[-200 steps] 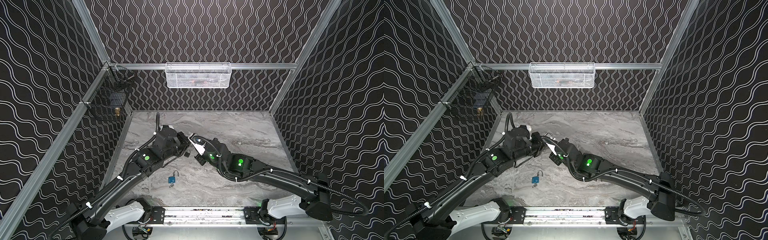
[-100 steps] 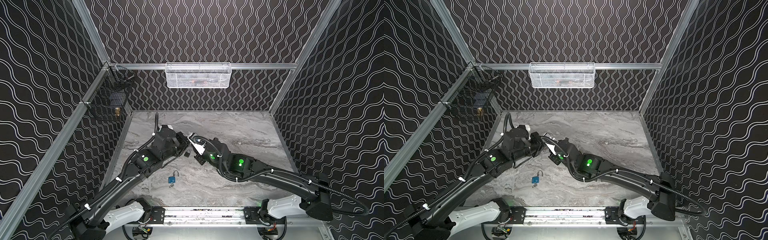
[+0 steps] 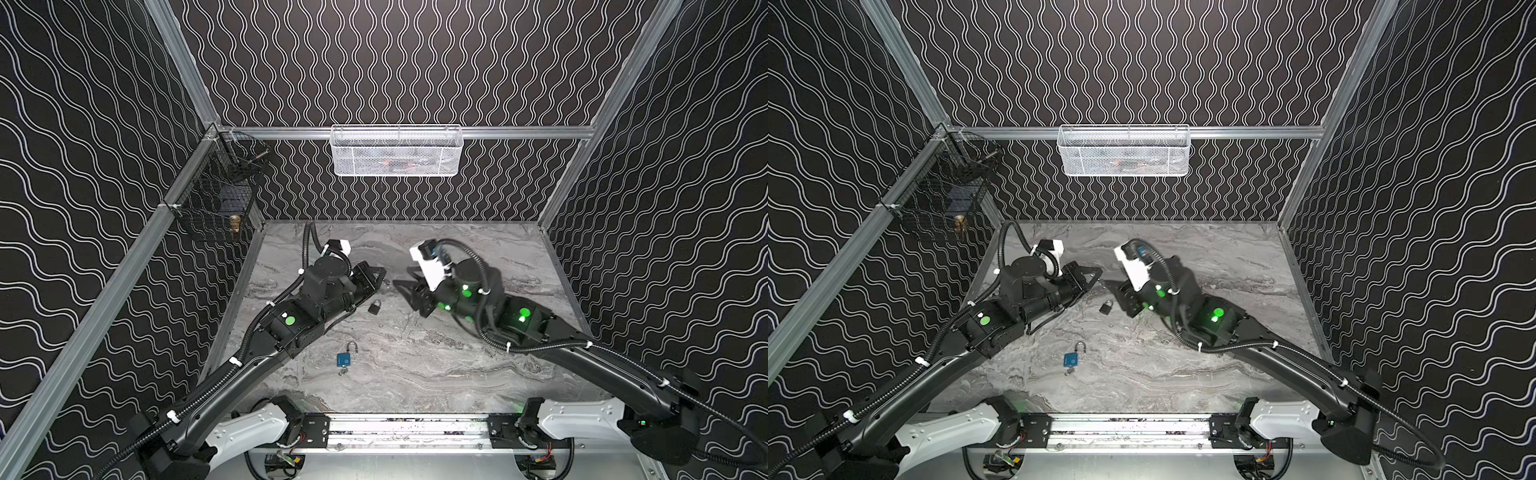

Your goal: Unlock with the key

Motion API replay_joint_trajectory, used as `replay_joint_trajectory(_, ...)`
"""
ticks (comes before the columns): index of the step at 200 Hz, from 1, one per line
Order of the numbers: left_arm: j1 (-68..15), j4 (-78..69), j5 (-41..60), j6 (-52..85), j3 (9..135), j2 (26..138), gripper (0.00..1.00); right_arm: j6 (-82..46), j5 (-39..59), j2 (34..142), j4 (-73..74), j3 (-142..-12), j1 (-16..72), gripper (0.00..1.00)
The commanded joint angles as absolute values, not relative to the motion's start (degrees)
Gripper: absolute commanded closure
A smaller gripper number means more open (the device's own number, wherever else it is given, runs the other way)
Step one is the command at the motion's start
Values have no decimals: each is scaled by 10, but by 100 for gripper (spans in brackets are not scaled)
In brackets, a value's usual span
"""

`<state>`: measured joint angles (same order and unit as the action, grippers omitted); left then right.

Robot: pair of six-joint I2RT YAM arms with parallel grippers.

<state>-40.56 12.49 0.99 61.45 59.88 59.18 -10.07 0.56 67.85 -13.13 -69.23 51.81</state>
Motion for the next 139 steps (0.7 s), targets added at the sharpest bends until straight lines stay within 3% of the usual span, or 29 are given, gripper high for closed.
replay_joint_trajectory(1, -405, 33, 56, 498, 573, 583, 100, -246, 198, 653, -129, -672, 472, 47)
replay_joint_trajectory(41, -406, -70, 108, 416, 518, 558, 100, -363, 332, 630, -45, -619, 411, 46)
replay_joint_trajectory(97, -406, -148, 168, 395, 495, 562, 100, -403, 388, 660, 41, -596, 406, 47)
replay_joint_trajectory(139, -405, -178, 193, 401, 494, 571, 100, -404, 405, 677, 72, -591, 406, 57)
